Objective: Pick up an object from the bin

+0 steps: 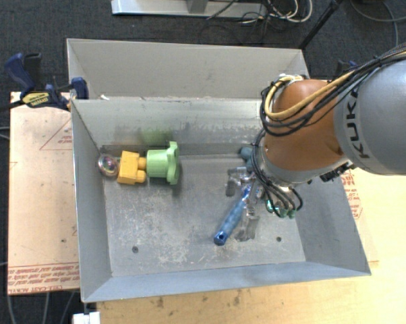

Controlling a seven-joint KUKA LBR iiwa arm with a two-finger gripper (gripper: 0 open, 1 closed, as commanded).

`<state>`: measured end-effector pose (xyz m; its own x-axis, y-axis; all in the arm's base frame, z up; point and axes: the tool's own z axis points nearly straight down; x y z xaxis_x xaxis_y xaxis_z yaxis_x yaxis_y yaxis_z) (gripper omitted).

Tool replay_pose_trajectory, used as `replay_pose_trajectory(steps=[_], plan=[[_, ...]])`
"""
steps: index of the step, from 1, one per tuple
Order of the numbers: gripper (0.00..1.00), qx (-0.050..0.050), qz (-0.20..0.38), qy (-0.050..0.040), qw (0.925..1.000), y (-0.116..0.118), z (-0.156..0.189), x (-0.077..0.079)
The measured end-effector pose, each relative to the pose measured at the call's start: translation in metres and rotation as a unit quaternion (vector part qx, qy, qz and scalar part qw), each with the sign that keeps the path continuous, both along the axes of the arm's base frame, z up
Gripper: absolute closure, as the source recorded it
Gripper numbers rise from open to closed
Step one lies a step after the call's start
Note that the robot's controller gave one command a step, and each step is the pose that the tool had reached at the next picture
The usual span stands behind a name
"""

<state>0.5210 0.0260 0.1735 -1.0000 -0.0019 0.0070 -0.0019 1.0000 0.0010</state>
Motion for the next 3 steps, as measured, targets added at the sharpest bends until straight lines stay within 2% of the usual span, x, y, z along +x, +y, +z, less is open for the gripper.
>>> replay_pose_trajectory(steps=[1,2,3], plan=[[0.00,0.001,0.158,-0.0014,0.9875,-0.006,-0.106,-0.010],[1.00,0.001,0.157,-0.0042,0.9875,-0.006,-0.103,-0.008],[1.00,0.000,0.169,-0.0076,0.9856,-0.012,0.046,-0.026]])
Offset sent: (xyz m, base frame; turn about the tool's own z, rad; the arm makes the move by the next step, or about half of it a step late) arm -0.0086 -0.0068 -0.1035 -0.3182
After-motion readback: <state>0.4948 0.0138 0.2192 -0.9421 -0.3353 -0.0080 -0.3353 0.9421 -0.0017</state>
